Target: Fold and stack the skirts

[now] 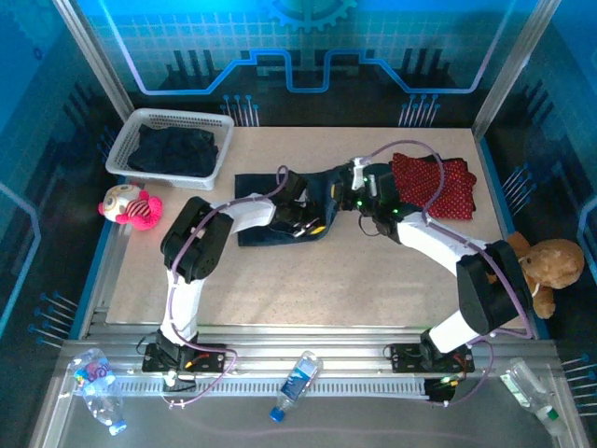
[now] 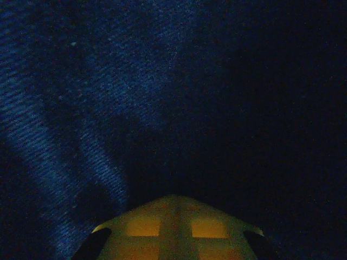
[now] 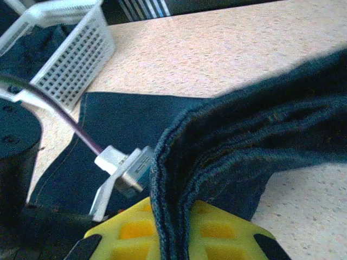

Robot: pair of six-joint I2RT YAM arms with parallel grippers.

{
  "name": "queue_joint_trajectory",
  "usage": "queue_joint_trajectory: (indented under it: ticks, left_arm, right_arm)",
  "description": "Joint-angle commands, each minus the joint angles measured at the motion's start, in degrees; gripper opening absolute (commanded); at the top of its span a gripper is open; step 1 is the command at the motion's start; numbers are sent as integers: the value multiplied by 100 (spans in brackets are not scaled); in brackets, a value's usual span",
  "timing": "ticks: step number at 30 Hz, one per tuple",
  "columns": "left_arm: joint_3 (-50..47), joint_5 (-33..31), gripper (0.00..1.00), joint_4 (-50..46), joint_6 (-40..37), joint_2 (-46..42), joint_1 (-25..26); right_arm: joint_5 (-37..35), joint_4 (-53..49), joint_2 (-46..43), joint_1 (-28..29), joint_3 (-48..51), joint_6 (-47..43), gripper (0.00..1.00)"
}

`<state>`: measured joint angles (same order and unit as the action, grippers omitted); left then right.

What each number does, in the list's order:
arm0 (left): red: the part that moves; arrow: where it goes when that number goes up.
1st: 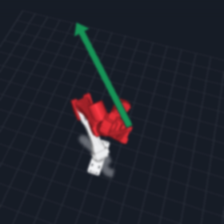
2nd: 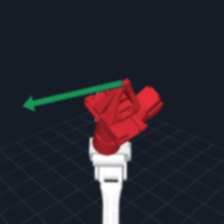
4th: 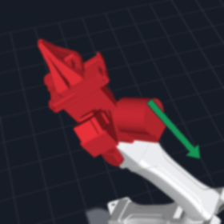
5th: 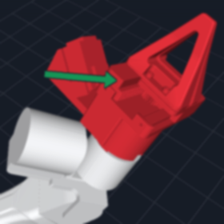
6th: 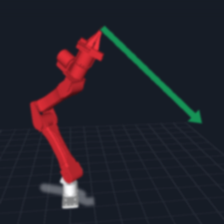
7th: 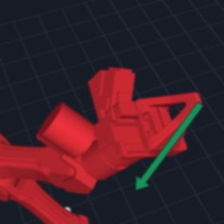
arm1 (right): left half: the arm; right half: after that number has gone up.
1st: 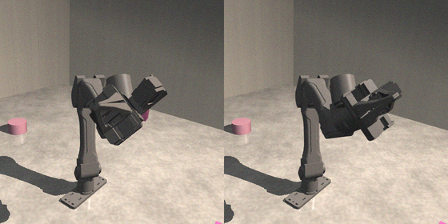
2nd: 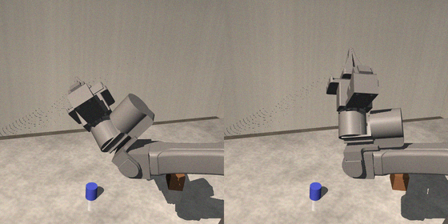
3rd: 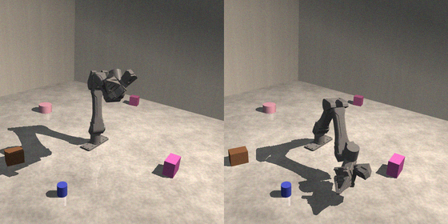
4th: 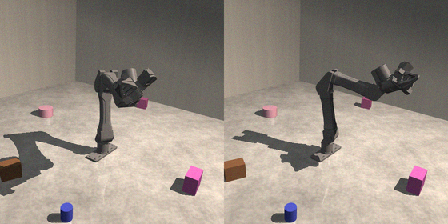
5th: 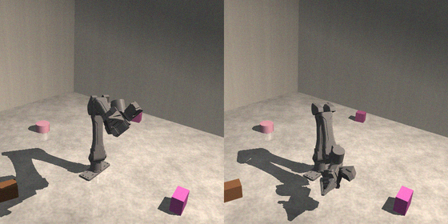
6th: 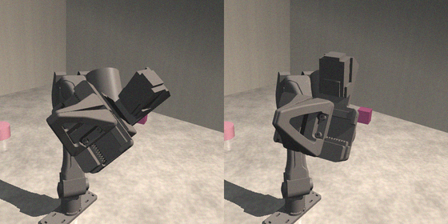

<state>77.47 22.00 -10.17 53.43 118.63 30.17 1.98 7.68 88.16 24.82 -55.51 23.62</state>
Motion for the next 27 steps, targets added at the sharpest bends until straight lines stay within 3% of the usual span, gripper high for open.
queue_joint_trajectory:
  ticks: [1,4,8,11,15,21,27]
  left_arm:
    - [-553,-180,12,-354,-277,-1161,-383]
    - [-1111,-853,22,-839,-703,-1990,-966]
    - [-1527,-1634,23,-1467,-1295,-2329,-1655]
    - [-1549,-1977,26,-1633,-1629,-2098,-1754]
    - [-1402,-1876,26,-1619,-1676,-1544,-1752]
    - [-1580,-1258,21,-1063,-1317,-1246,-1764]
    - [-1738,-1096,21,-901,-1237,-1481,-1920]
  right_arm:
    - [-98,-131,51,-185,-44,-370,0]
    - [-33,-211,-89,-501,30,-469,0]
    - [81,-448,-261,-928,66,-797,0]
    - [398,-632,-265,-1156,-44,-1062,0]
    - [812,-963,-43,-1088,-516,-1561,0]
    - [1204,-2159,975,24,-1984,-2840,0]
    - [582,-3874,2499,1337,-3537,-4138,0]
